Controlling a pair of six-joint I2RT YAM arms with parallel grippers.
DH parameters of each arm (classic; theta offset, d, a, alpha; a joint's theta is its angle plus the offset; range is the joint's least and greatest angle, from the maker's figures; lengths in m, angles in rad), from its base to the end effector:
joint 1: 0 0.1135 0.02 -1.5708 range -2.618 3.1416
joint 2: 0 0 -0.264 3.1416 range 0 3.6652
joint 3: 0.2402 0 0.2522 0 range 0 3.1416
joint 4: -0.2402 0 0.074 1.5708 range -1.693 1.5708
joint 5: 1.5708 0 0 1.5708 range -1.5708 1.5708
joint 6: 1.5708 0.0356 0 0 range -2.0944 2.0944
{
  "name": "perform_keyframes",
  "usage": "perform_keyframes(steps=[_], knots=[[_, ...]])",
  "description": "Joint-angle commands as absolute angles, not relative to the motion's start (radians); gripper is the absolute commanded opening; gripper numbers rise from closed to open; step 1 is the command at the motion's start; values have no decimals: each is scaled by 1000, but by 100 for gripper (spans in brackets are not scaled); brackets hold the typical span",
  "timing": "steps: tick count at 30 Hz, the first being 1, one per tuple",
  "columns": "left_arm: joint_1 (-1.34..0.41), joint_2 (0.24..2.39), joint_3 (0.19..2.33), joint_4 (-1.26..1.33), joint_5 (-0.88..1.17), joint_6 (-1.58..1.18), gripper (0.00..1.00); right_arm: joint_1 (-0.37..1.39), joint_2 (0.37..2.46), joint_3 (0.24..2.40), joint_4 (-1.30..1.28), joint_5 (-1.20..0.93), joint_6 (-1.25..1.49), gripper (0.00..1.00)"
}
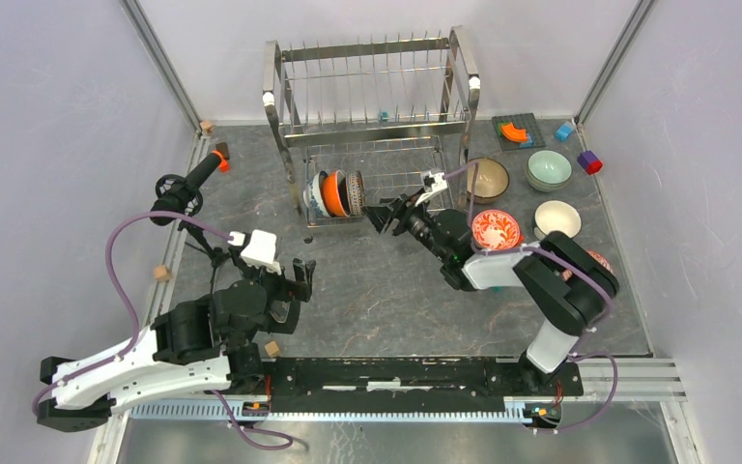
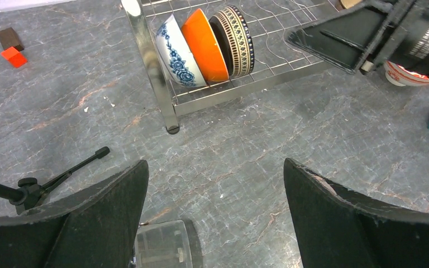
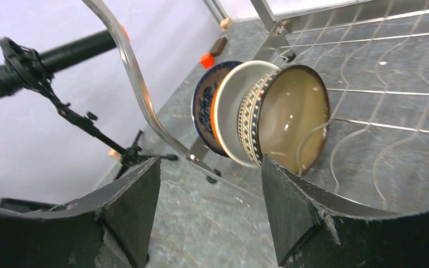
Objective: Unload the bowls from the dish rack
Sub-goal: Pick up the bowl from the dish rack.
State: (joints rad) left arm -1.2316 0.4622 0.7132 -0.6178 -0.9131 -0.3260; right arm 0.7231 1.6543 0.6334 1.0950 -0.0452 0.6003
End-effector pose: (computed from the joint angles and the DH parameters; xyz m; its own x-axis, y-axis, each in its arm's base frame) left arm 0.0583 -0.0807 0.3158 -0.2189 0.0321 -0.9752 0.2750 0.9610 -0.0301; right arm 0.2467 0.2199 0.2072 -0.3467 0.4467 -0.8248 -0.6047 0.5658 0.5606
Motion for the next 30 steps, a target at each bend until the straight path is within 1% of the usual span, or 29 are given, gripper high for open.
perform_keyframes(steps=[1,8,12,19,22,26,30], knots=[[-1232,462,718,-587,-902,-291,95,711,1762,739,1306,-112,757,70],[-1230,439,712,-586,-900,-297,95,689,1899,856,1288,-101,850,68],[-1231,439,710,-585,-898,-298,95,680,1933,881,1231,-61,827,66],[-1231,449,710,-586,-902,-295,96,666,2001,938,1197,-103,812,66],[-1230,456,709,-585,-903,-291,96,663,2033,979,1181,-163,803,63],[-1231,459,710,-587,-910,-290,96,657,2049,982,1209,-194,814,59],[-1231,458,708,-587,-914,-290,96,653,2071,1016,1183,-228,825,54]])
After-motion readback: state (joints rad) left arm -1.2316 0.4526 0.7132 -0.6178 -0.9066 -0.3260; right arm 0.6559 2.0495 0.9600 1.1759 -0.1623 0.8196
